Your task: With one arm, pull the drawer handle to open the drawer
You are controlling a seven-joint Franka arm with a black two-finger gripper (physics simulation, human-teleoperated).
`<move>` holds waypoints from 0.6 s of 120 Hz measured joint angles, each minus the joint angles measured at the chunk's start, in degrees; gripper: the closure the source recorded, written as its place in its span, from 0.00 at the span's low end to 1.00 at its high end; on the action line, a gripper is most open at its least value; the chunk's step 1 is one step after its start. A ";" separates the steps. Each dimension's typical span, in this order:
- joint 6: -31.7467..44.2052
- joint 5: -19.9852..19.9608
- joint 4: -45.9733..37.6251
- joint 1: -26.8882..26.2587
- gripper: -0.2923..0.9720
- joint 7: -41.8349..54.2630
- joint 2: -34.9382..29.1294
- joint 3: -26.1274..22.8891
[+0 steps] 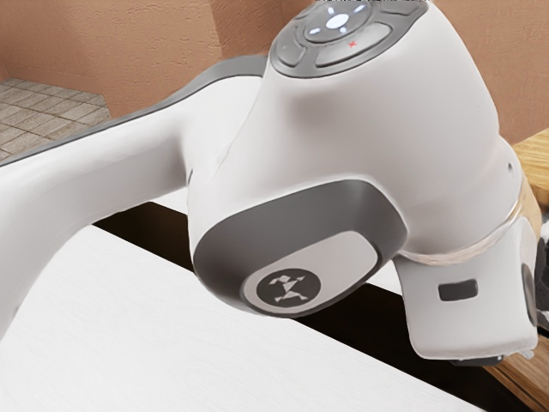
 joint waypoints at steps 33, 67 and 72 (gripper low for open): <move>0.97 -1.70 -2.81 0.52 0.70 -0.04 -2.65 0.22; 2.12 -3.07 -5.68 0.96 0.70 -0.10 -4.74 0.33; 2.26 -3.34 -6.19 0.78 0.70 -0.10 -5.30 0.60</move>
